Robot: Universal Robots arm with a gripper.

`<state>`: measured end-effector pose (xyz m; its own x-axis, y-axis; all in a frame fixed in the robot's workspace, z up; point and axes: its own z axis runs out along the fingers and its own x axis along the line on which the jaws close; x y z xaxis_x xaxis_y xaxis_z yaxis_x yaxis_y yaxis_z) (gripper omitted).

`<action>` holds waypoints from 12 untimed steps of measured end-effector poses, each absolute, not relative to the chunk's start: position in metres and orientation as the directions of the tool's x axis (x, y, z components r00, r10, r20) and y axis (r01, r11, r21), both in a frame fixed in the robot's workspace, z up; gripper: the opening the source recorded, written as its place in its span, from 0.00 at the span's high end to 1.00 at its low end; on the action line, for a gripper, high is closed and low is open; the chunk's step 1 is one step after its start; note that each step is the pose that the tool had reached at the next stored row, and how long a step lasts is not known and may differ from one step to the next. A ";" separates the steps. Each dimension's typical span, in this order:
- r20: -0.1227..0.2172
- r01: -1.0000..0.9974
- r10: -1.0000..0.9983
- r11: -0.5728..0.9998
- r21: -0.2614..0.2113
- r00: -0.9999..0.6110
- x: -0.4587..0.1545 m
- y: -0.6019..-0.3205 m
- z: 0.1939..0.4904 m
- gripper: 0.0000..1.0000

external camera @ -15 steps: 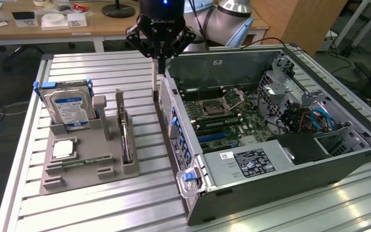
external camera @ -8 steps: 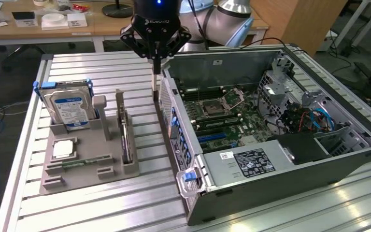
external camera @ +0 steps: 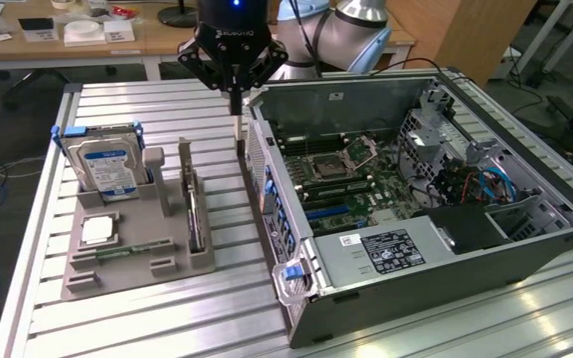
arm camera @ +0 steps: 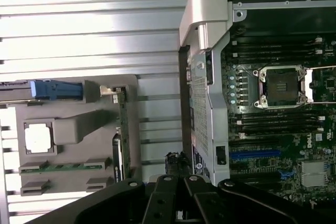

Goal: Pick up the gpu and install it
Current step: 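Reach for the gpu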

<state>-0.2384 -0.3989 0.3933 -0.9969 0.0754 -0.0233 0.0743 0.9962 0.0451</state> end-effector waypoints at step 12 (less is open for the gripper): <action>-0.023 0.074 0.075 0.996 0.045 -0.997 -0.259 -0.399 0.393 0.89</action>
